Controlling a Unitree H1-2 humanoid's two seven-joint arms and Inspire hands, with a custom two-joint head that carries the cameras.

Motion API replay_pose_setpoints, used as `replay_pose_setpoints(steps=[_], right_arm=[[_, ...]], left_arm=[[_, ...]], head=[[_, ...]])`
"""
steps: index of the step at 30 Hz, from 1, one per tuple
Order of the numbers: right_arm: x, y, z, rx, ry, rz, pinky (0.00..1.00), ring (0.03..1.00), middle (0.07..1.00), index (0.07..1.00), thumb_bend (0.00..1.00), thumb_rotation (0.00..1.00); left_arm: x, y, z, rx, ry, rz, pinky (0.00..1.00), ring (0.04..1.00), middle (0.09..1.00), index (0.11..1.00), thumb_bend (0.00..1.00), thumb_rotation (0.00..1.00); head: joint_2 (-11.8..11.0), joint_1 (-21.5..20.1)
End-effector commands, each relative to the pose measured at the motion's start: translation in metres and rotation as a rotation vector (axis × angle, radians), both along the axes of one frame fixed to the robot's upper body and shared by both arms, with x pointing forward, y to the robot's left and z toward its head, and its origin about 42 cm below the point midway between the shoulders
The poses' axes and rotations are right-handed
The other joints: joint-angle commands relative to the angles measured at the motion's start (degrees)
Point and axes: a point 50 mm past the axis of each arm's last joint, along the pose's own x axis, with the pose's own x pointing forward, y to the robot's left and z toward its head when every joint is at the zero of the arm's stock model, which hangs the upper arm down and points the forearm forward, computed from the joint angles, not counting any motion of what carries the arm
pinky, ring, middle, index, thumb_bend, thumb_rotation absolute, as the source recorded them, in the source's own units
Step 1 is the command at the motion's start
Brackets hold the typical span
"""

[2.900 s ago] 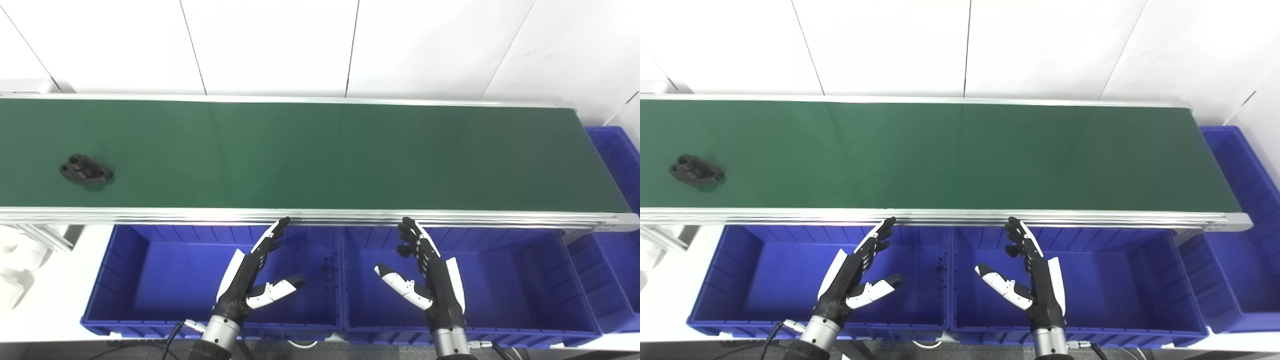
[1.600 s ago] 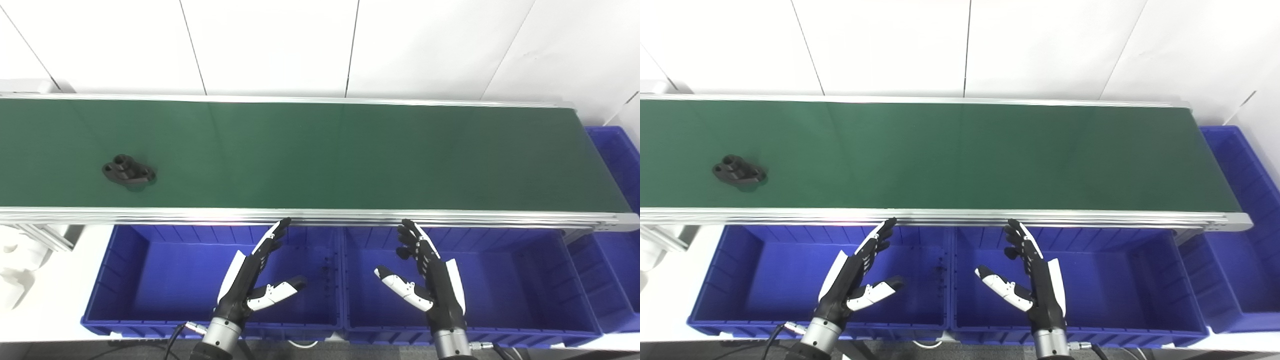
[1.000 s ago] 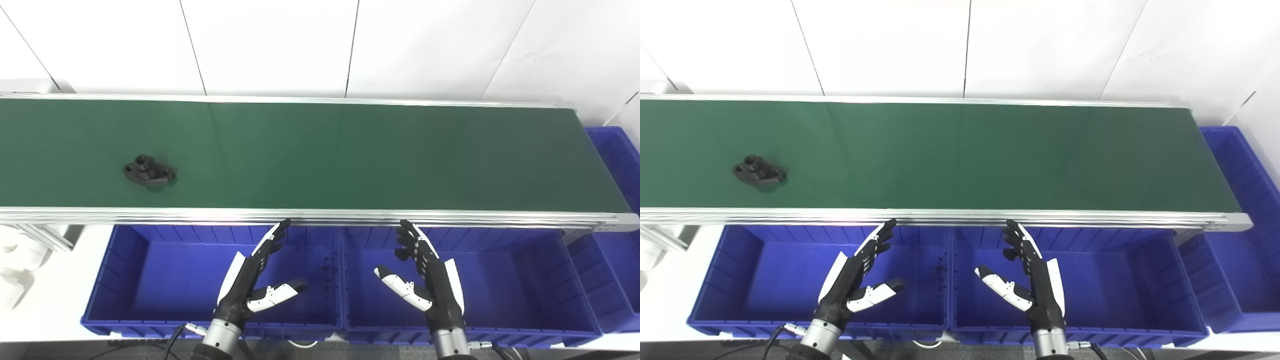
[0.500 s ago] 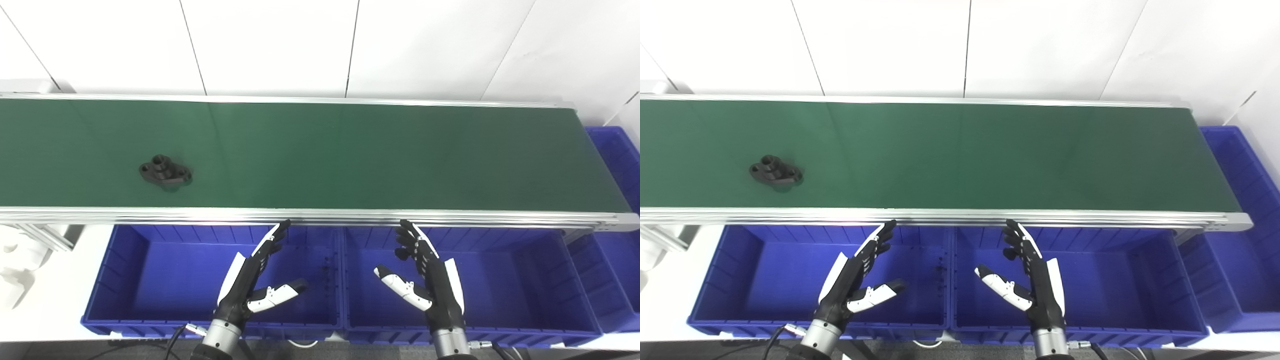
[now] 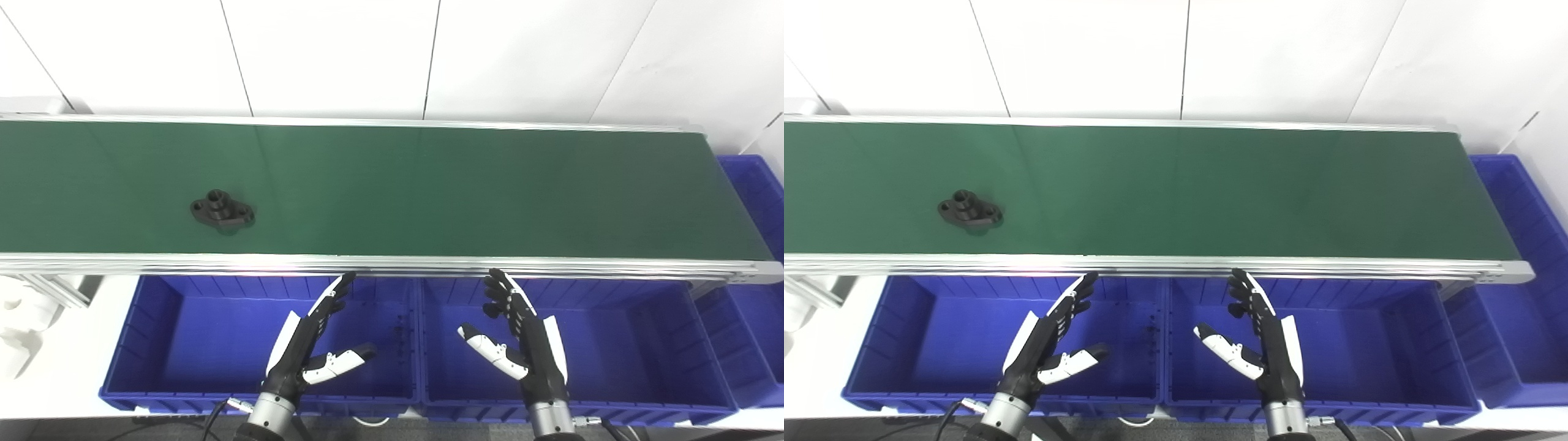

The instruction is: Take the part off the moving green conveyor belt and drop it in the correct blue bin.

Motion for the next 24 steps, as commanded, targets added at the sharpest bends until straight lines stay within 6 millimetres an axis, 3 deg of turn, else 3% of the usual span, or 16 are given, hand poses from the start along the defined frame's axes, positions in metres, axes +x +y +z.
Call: replay_pose_setpoints(steps=[1, 4, 5, 6, 9, 12, 24], right_arm=[[0.005, 0.0, 0.009, 0.001, -0.085, 0.005, 0.83, 0.858, 0.862, 0.887, 0.74, 0.45], [0.003, -0.006, 0.006, -0.017, -0.093, 0.023, 0.84, 0.859, 0.867, 0.894, 0.72, 0.46], [0.001, -0.009, 0.006, -0.011, -0.093, 0.031, 0.85, 0.868, 0.876, 0.903, 0.7, 0.45], [0.0, -0.011, 0.005, -0.006, -0.093, 0.035, 0.85, 0.874, 0.881, 0.908, 0.68, 0.44], [-0.003, -0.019, 0.001, -0.004, -0.093, 0.039, 0.88, 0.893, 0.892, 0.926, 0.61, 0.38], [-0.003, -0.025, -0.004, -0.017, -0.081, 0.035, 0.88, 0.896, 0.893, 0.929, 0.59, 0.39], [-0.003, -0.03, -0.012, -0.019, -0.05, 0.035, 0.91, 0.912, 0.902, 0.935, 0.61, 0.45]], left_arm=[[0.009, -0.003, 0.011, -0.022, -0.072, -0.002, 0.92, 0.953, 0.971, 0.931, 0.61, 0.63], [0.006, -0.007, 0.007, -0.043, -0.042, -0.001, 0.92, 0.962, 0.973, 0.926, 0.62, 0.6], [0.005, -0.011, 0.005, -0.045, -0.036, -0.003, 0.91, 0.962, 0.973, 0.923, 0.63, 0.59], [0.004, -0.013, 0.003, -0.045, -0.034, -0.005, 0.9, 0.961, 0.973, 0.922, 0.63, 0.58], [0.003, -0.02, -0.001, -0.038, -0.035, -0.019, 0.89, 0.953, 0.973, 0.918, 0.65, 0.56], [0.004, -0.026, -0.005, -0.026, -0.042, -0.023, 0.88, 0.942, 0.965, 0.911, 0.67, 0.56], [0.008, -0.032, -0.01, -0.003, -0.049, -0.022, 0.85, 0.922, 0.954, 0.902, 0.67, 0.54]], head=[[-0.9, 2.3], [-3.1, 7.3], [-4.7, 11.2], [-4.7, 11.2], [-7.6, 16.1], [-8.9, 17.6], [-10.8, 17.9]])
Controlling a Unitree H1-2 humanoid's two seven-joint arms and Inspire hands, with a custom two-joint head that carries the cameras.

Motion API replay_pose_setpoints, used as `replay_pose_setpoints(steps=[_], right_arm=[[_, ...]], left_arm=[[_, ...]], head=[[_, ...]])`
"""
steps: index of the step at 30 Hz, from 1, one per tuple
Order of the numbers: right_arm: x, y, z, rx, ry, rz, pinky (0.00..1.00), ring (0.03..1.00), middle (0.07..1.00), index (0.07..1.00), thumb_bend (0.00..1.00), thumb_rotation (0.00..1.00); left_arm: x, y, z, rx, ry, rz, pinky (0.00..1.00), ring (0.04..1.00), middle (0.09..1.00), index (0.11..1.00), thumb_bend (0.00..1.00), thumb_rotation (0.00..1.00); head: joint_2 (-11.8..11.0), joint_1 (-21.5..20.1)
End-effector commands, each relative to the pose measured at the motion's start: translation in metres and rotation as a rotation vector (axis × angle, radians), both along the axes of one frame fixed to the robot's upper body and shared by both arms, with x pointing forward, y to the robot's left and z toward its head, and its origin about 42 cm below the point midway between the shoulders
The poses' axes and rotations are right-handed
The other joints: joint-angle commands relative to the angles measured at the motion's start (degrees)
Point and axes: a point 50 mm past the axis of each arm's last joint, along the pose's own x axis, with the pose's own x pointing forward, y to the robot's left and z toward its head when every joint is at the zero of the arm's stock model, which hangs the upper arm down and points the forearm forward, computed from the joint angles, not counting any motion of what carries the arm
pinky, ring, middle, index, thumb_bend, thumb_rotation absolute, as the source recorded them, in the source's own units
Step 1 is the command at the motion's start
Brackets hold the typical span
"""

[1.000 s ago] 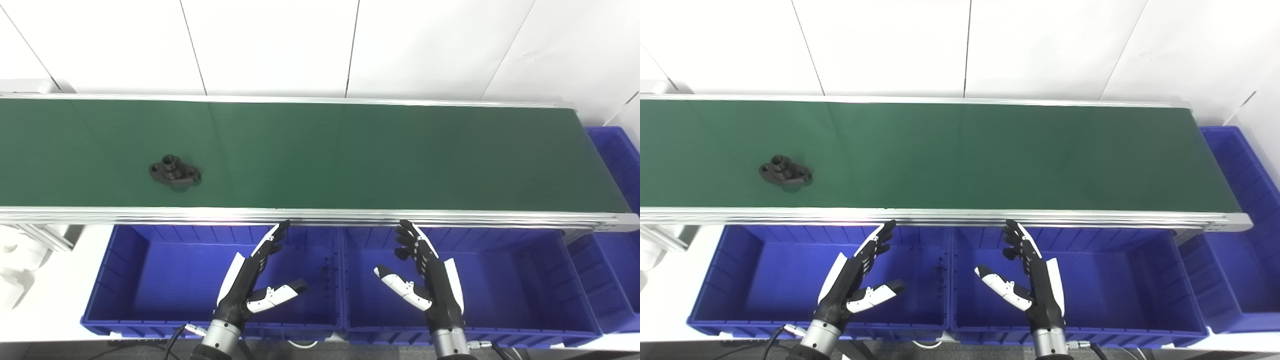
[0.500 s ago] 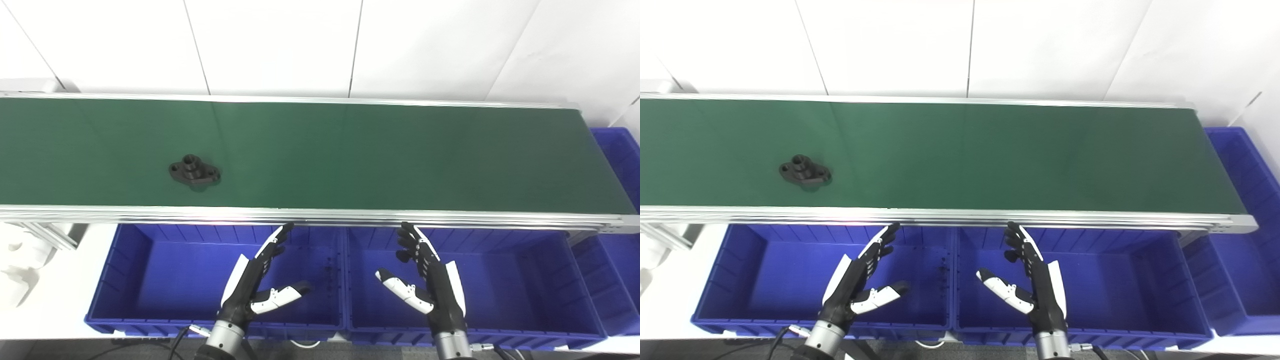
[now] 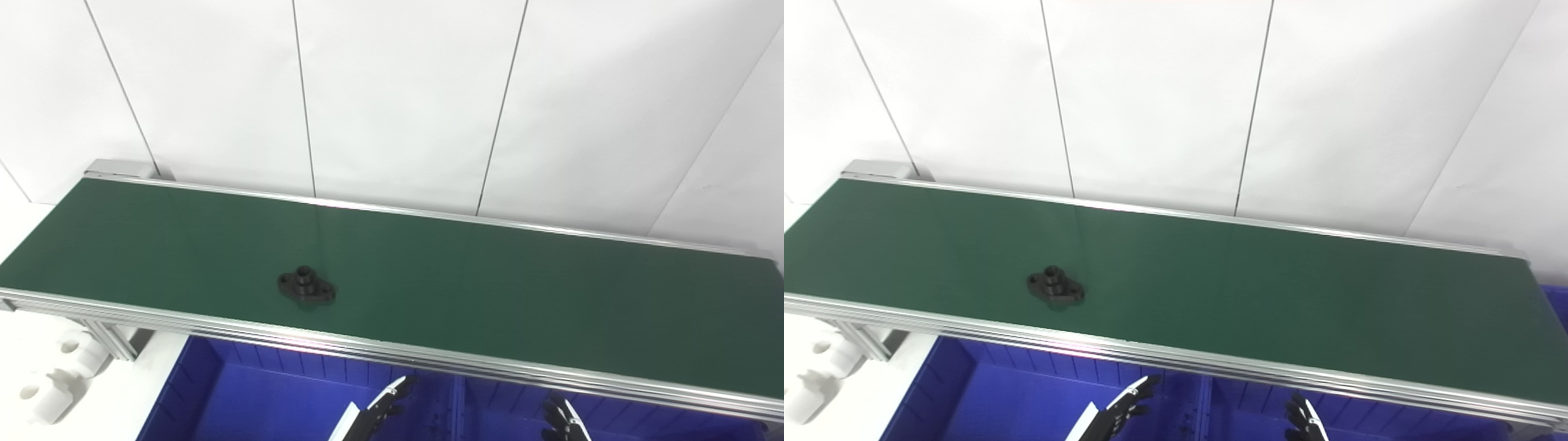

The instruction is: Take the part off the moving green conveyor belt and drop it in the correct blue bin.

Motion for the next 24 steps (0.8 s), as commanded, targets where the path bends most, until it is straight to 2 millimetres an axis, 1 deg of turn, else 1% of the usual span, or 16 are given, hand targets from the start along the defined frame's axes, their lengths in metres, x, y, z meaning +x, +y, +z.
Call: replay_pose_setpoints(steps=[1, 5, 8, 10, 13, 14, 15, 16, 17, 18, 19, 21, 24], right_arm=[[0.008, -0.001, 0.01, 0.013, -0.087, 0.004, 0.91, 0.912, 0.902, 0.934, 0.6, 0.44], [0.009, -0.001, 0.009, 0.009, -0.089, -0.001, 0.91, 0.91, 0.896, 0.928, 0.6, 0.41], [0.009, -0.001, 0.01, 0.007, -0.093, -0.003, 0.9, 0.905, 0.897, 0.928, 0.61, 0.43], [0.01, -0.001, 0.012, -0.007, -0.1, -0.003, 0.89, 0.906, 0.895, 0.927, 0.59, 0.41], [0.012, 0.001, 0.019, -0.064, -0.146, -0.039, 0.83, 0.871, 0.872, 0.908, 0.59, 0.41], [0.013, 0.002, 0.023, -0.067, -0.168, -0.058, 0.8, 0.852, 0.858, 0.892, 0.6, 0.43], [0.014, 0.003, 0.026, -0.067, -0.183, -0.07, 0.79, 0.844, 0.848, 0.878, 0.64, 0.46], [0.016, 0.005, 0.033, -0.05, -0.208, -0.079, 0.79, 0.843, 0.846, 0.875, 0.65, 0.47], [0.017, 0.006, 0.037, -0.037, -0.224, -0.083, 0.8, 0.847, 0.845, 0.874, 0.69, 0.48], [0.02, 0.008, 0.049, -0.026, -0.268, -0.073, 0.81, 0.854, 0.852, 0.879, 0.7, 0.48], [0.021, 0.01, 0.057, -0.019, -0.299, -0.064, 0.83, 0.858, 0.861, 0.885, 0.7, 0.48], [0.027, 0.014, 0.079, -0.037, -0.388, -0.037, 0.82, 0.855, 0.867, 0.889, 0.7, 0.49], [0.035, 0.021, 0.107, -0.054, -0.493, -0.009, 0.8, 0.85, 0.869, 0.877, 0.73, 0.52]], left_arm=[[0.011, -0.004, 0.01, -0.018, -0.077, 0.0, 0.84, 0.921, 0.954, 0.901, 0.67, 0.54], [0.011, -0.004, 0.009, -0.017, -0.077, 0.001, 0.85, 0.923, 0.955, 0.9, 0.68, 0.54], [0.011, -0.003, 0.009, -0.018, -0.077, 0.0, 0.85, 0.928, 0.958, 0.903, 0.67, 0.54], [0.011, -0.004, 0.009, -0.015, -0.079, 0.005, 0.84, 0.923, 0.954, 0.902, 0.67, 0.54], [0.011, -0.004, 0.009, -0.021, -0.077, 0.008, 0.84, 0.921, 0.954, 0.901, 0.67, 0.54], [0.012, -0.004, 0.009, -0.02, -0.078, 0.008, 0.84, 0.922, 0.954, 0.901, 0.67, 0.54], [0.012, -0.004, 0.009, -0.019, -0.079, 0.009, 0.85, 0.921, 0.953, 0.9, 0.67, 0.54], [0.012, -0.004, 0.009, -0.02, -0.078, 0.008, 0.85, 0.921, 0.953, 0.9, 0.67, 0.54], [0.012, -0.004, 0.009, -0.022, -0.076, 0.007, 0.85, 0.925, 0.955, 0.902, 0.67, 0.54], [0.012, -0.003, 0.009, -0.024, -0.076, 0.005, 0.86, 0.929, 0.958, 0.906, 0.67, 0.54], [0.013, -0.002, 0.01, -0.026, -0.075, 0.004, 0.86, 0.932, 0.96, 0.908, 0.67, 0.53], [0.013, -0.001, 0.01, -0.024, -0.079, 0.005, 0.87, 0.933, 0.96, 0.909, 0.67, 0.54], [0.013, 0.002, 0.011, -0.029, -0.079, 0.009, 0.87, 0.939, 0.963, 0.912, 0.67, 0.56]], head=[[0.0, 0.1], [-0.1, -0.1], [-0.1, -0.5], [0.0, -0.7], [-0.1, -1.1], [-0.1, -1.1], [-0.1, -1.1], [0.2, -1.6], [0.2, -1.6], [0.7, -3.2], [0.7, -3.2], [1.6, -5.6], [2.4, -7.5]])
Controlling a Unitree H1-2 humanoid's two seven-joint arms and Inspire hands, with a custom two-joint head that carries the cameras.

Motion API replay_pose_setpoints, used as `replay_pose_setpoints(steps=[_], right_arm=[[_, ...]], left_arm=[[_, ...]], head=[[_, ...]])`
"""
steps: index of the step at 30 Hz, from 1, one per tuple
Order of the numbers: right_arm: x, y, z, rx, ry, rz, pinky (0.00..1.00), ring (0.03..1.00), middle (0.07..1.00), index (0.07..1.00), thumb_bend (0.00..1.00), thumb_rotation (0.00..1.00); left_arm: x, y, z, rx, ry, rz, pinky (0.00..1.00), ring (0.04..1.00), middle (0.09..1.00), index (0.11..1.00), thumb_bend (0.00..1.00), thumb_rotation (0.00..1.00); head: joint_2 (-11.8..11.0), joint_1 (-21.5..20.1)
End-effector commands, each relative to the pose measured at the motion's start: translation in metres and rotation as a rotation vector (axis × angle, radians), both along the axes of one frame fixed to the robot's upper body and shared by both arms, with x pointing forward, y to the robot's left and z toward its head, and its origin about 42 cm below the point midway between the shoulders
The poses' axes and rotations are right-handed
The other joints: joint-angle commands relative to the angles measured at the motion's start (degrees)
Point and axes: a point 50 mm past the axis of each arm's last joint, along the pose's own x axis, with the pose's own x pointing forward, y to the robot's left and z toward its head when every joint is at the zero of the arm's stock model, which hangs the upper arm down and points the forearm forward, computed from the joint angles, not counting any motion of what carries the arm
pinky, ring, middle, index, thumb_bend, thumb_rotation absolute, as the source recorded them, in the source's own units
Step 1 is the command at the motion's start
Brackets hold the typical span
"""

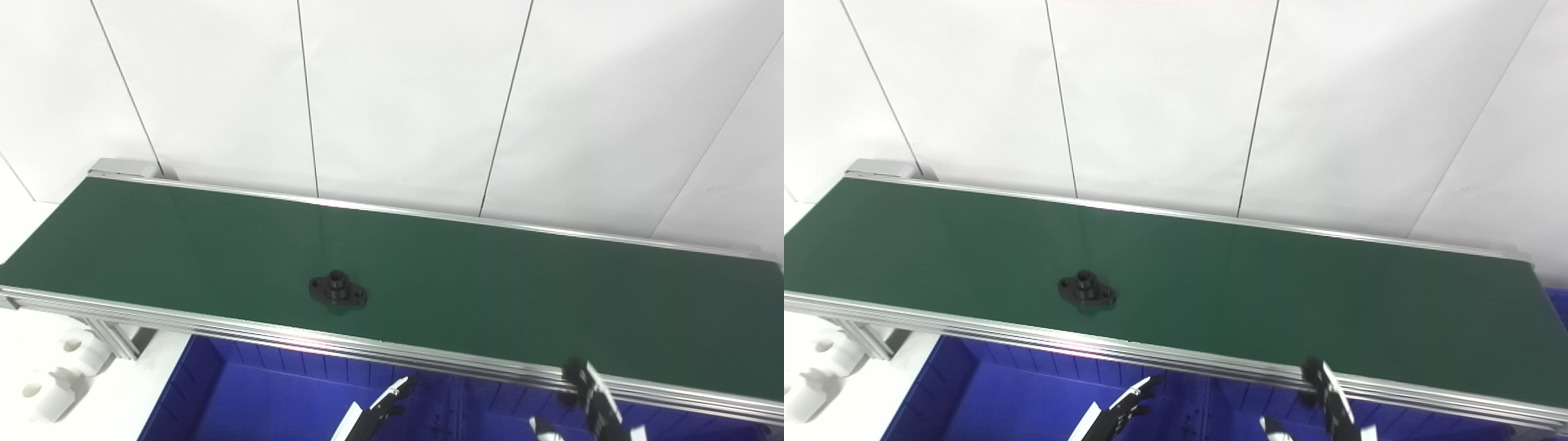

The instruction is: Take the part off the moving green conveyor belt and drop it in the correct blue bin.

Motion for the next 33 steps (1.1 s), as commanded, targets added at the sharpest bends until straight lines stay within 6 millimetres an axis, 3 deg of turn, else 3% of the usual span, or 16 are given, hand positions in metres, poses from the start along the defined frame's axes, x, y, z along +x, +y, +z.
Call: replay_pose_setpoints(steps=[1, 4, 7, 9, 13, 17, 20, 26, 33], right_arm=[[0.009, 0.005, 0.028, -0.005, -0.137, 0.028, 0.81, 0.851, 0.865, 0.876, 0.75, 0.52], [0.019, 0.013, 0.051, -0.05, -0.198, 0.057, 0.84, 0.845, 0.851, 0.874, 0.76, 0.47], [0.035, 0.025, 0.071, -0.156, -0.226, 0.092, 0.81, 0.835, 0.85, 0.868, 0.77, 0.43], [0.048, 0.037, 0.08, -0.18, -0.228, 0.122, 0.77, 0.817, 0.835, 0.854, 0.79, 0.39], [0.077, 0.06, 0.09, -0.207, -0.188, 0.169, 0.76, 0.814, 0.838, 0.856, 0.81, 0.4], [0.105, 0.076, 0.096, -0.248, -0.167, 0.19, 0.7, 0.777, 0.831, 0.854, 0.81, 0.4], [0.122, 0.086, 0.1, -0.279, -0.155, 0.214, 0.72, 0.793, 0.836, 0.858, 0.81, 0.38], [0.155, 0.101, 0.1, -0.374, -0.072, 0.22, 0.73, 0.801, 0.836, 0.863, 0.84, 0.4], [0.188, 0.109, 0.089, -0.489, 0.056, 0.246, 0.74, 0.82, 0.85, 0.87, 0.84, 0.45]], left_arm=[[0.012, 0.0, 0.014, -0.037, -0.078, -0.004, 0.88, 0.941, 0.966, 0.915, 0.67, 0.57], [0.012, 0.004, 0.015, -0.043, -0.075, -0.001, 0.9, 0.955, 0.979, 0.93, 0.65, 0.6], [0.014, 0.009, 0.016, -0.041, -0.077, 0.004, 0.92, 0.967, 0.987, 0.94, 0.64, 0.61], [0.016, 0.014, 0.018, -0.027, -0.084, 0.002, 0.96, 0.987, 0.996, 0.958, 0.62, 0.65], [0.019, 0.025, 0.021, -0.009, -0.1, -0.002, 0.97, 0.997, 1.0, 0.97, 0.61, 0.69], [0.023, 0.035, 0.022, -0.018, -0.103, 0.007, 0.96, 0.986, 0.993, 0.96, 0.61, 0.67], [0.027, 0.041, 0.023, -0.013, -0.106, 0.003, 0.95, 0.98, 0.989, 0.955, 0.62, 0.68], [0.033, 0.046, 0.024, 0.005, -0.11, -0.004, 0.9, 0.957, 0.98, 0.946, 0.64, 0.68], [0.034, 0.045, 0.025, 0.002, -0.115, -0.007, 0.92, 0.965, 0.978, 0.939, 0.65, 0.67]], head=[[1.5, -2.0], [2.3, -3.3], [4.5, -7.1], [5.4, -9.6], [6.9, -14.3], [7.7, -16.8], [8.5, -18.2], [8.8, -18.3], [8.7, -17.5]])
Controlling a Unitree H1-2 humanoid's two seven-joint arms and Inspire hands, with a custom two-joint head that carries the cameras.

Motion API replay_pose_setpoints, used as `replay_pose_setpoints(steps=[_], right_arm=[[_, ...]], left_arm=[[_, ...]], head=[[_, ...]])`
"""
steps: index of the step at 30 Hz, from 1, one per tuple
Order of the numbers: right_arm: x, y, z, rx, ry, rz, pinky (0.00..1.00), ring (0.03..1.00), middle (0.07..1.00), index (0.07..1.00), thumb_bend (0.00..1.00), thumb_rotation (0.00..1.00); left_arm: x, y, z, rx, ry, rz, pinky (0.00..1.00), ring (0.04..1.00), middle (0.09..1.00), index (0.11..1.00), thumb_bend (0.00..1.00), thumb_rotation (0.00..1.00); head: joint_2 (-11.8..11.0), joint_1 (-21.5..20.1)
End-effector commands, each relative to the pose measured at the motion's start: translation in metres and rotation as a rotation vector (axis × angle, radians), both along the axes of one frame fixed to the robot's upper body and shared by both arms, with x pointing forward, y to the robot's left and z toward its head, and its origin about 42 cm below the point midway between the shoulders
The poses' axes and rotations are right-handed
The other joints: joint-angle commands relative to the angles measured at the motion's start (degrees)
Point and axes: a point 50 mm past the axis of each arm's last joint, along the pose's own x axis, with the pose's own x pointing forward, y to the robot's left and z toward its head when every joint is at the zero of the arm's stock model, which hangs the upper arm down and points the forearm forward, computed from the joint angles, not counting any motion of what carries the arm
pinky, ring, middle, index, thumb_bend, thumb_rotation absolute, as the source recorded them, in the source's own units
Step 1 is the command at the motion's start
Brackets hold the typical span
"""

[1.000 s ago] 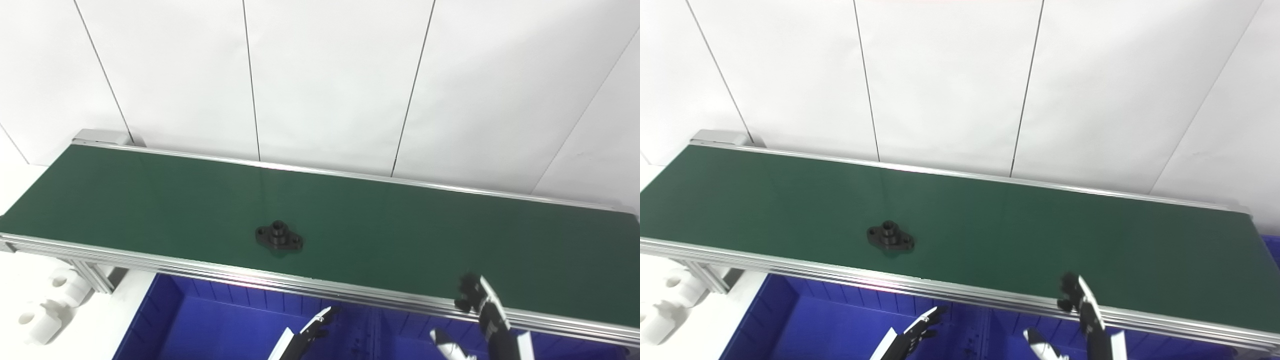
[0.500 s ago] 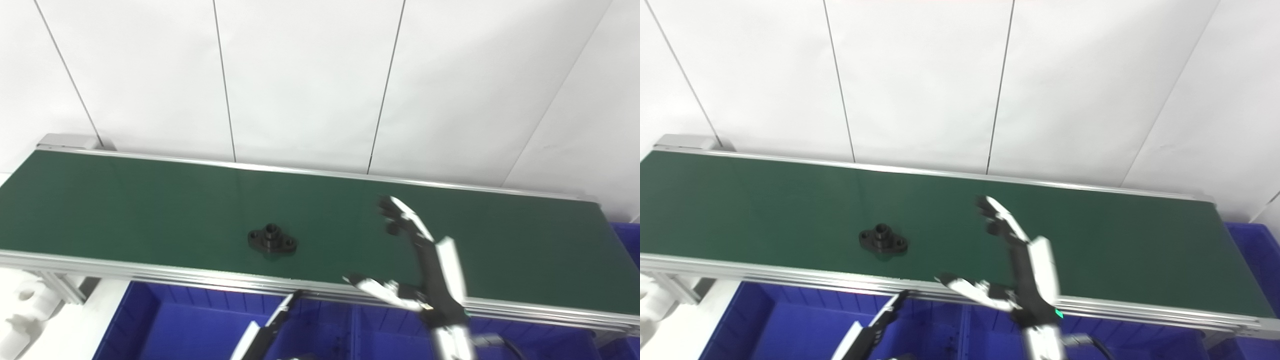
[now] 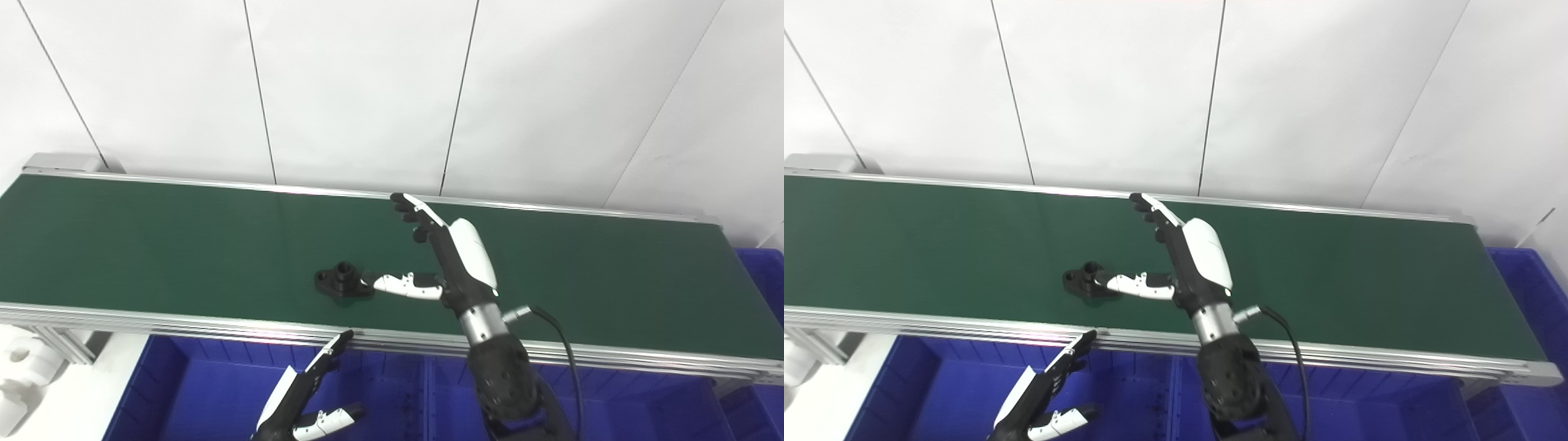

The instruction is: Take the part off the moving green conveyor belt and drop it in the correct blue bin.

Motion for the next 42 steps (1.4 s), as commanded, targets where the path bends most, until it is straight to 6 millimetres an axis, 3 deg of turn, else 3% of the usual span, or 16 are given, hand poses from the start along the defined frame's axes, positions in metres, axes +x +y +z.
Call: replay_pose_setpoints(steps=[1, 7, 18, 25, 32, 40, 41, 42], right_arm=[[0.018, 0.006, 0.015, -0.036, -0.024, 0.007, 0.73, 0.817, 0.848, 0.867, 0.84, 0.44], [0.05, 0.014, 0.001, -0.162, 0.061, 0.03, 0.73, 0.816, 0.847, 0.86, 0.85, 0.4], [0.086, 0.018, -0.017, -0.396, 0.124, 0.057, 0.79, 0.837, 0.857, 0.861, 0.87, 0.35], [0.094, 0.006, -0.021, -0.506, 0.137, 0.076, 0.8, 0.834, 0.85, 0.849, 0.87, 0.31], [0.086, -0.01, -0.029, -0.641, 0.17, 0.087, 0.82, 0.839, 0.85, 0.846, 0.87, 0.25], [0.079, -0.033, -0.038, -0.752, 0.216, 0.111, 0.72, 0.74, 0.755, 0.777, 0.83, 0.14], [0.077, -0.035, -0.041, -0.756, 0.222, 0.105, 0.62, 0.658, 0.69, 0.755, 0.82, 0.09], [0.076, -0.036, -0.043, -0.762, 0.22, 0.101, 0.48, 0.531, 0.589, 0.738, 0.7, 0.05]], left_arm=[[0.008, -0.001, 0.011, -0.019, -0.069, -0.004, 0.92, 0.964, 0.978, 0.938, 0.65, 0.67], [0.008, -0.004, 0.012, -0.032, -0.069, -0.005, 0.92, 0.962, 0.976, 0.93, 0.64, 0.66], [0.01, -0.01, 0.012, -0.037, -0.071, -0.02, 0.93, 0.961, 0.971, 0.925, 0.63, 0.63], [0.007, -0.011, 0.014, -0.049, -0.073, -0.045, 0.9, 0.946, 0.969, 0.925, 0.63, 0.59], [0.006, -0.014, 0.016, -0.051, -0.083, -0.055, 0.89, 0.943, 0.959, 0.924, 0.63, 0.59], [0.006, -0.017, 0.02, -0.058, -0.095, -0.054, 0.89, 0.947, 0.96, 0.924, 0.64, 0.59], [0.007, -0.017, 0.021, -0.06, -0.097, -0.055, 0.89, 0.95, 0.962, 0.927, 0.64, 0.59], [0.007, -0.017, 0.022, -0.062, -0.098, -0.054, 0.89, 0.95, 0.963, 0.929, 0.63, 0.59]], head=[[0.0, 0.3], [-0.3, 1.0], [-0.2, 1.5], [0.3, 1.3], [1.2, 1.0], [2.3, 0.2], [2.3, 0.2], [2.6, 0.1]])
